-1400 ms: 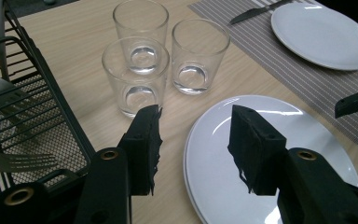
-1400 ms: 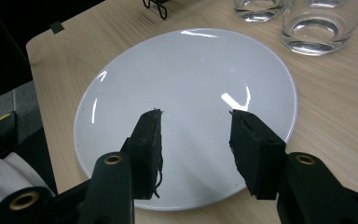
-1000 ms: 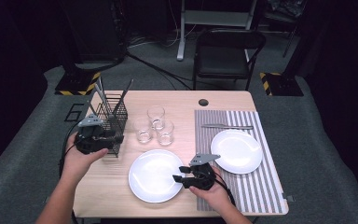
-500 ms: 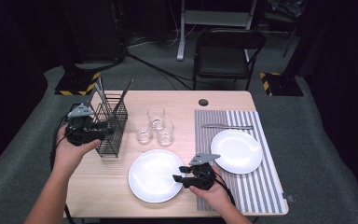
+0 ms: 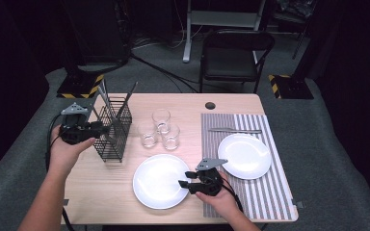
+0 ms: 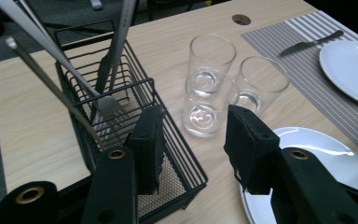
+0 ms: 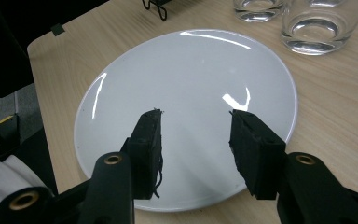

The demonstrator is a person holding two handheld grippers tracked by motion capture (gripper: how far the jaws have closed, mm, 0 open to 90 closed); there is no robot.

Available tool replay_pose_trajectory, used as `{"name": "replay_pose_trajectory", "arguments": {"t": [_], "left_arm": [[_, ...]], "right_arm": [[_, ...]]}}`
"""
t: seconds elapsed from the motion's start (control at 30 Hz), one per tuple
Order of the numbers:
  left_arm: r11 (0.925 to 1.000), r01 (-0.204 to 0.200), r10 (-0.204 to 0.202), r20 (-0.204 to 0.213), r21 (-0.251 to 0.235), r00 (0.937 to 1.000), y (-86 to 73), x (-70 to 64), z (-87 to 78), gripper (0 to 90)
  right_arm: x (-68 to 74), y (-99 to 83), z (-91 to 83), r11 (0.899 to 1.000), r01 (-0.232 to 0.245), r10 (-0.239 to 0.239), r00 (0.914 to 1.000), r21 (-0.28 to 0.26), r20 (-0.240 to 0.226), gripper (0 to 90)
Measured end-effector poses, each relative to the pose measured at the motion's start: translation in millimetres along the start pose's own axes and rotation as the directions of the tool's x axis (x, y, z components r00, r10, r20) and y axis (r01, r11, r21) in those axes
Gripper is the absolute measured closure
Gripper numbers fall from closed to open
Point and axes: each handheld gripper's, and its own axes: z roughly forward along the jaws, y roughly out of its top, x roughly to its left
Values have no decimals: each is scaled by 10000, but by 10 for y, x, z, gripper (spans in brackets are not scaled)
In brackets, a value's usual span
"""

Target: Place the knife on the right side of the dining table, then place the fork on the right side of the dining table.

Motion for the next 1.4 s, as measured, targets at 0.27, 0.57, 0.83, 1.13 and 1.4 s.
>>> {"name": "replay_pose_trajectory", "arguments": {"t": [0.27,0.57,0.83,1.13,1.4], "left_arm": [[9996,280,-280,-303,-13,9991,-18,130,-19,584],[9988,498,-499,-626,-25,9968,-12,267,4,584],[9979,653,-654,-977,-39,9931,6,379,21,583],[9968,796,-802,-1116,-96,9905,4,475,72,586],[9960,892,-898,-1305,-108,9874,24,539,177,601]], "right_arm": [[1,0,-1,10000,-22,22,10000,-25,-21,534],[6,5,4,9999,-84,84,10000,-59,-28,534],[-6,2,7,10000,-70,69,10000,-68,-30,534],[-10,0,4,9999,-94,94,10000,-66,-19,534],[-23,-5,-1,9999,-127,127,9999,-85,6,534]]}}
